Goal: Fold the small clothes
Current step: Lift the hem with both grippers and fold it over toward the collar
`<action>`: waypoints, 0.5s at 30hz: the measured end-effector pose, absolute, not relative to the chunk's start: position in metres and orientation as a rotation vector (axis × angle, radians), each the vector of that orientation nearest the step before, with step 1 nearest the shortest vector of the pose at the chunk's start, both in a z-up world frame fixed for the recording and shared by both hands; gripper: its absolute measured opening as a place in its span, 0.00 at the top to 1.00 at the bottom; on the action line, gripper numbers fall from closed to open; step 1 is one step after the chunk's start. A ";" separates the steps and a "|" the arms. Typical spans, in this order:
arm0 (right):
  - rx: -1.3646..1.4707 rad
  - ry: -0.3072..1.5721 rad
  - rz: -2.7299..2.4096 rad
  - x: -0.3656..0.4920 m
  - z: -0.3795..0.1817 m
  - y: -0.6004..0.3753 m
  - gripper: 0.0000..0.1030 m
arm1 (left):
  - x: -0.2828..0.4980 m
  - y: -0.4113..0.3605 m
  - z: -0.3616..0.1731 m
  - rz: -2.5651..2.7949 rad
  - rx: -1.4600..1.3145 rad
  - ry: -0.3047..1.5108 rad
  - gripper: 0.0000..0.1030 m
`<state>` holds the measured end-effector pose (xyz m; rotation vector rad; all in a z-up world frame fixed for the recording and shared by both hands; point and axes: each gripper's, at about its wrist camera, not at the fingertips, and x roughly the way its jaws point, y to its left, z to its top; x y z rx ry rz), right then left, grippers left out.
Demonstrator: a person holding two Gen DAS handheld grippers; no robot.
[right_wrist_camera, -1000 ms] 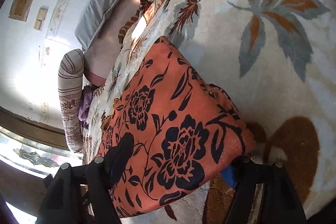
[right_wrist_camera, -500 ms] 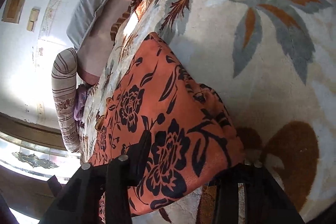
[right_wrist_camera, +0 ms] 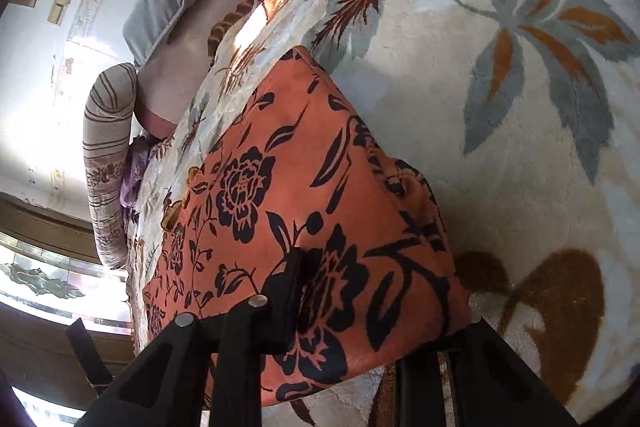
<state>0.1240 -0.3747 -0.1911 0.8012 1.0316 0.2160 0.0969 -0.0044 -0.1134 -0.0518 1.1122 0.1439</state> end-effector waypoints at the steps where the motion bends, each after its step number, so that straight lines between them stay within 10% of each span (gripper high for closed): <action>1: 0.831 1.030 0.213 0.123 -0.193 -0.377 0.73 | 0.096 -0.005 -0.112 0.145 -0.045 1.102 0.12; 6: 0.871 1.026 0.211 0.124 -0.197 -0.379 0.62 | 0.097 -0.006 -0.132 0.147 0.008 1.100 0.04; 8: 0.789 1.045 0.206 0.130 -0.191 -0.372 0.85 | 0.098 -0.003 -0.129 0.134 -0.009 1.113 0.04; 15: 0.504 0.873 0.289 0.131 -0.086 -0.303 0.90 | 0.052 0.068 -0.073 0.151 -0.220 0.954 0.05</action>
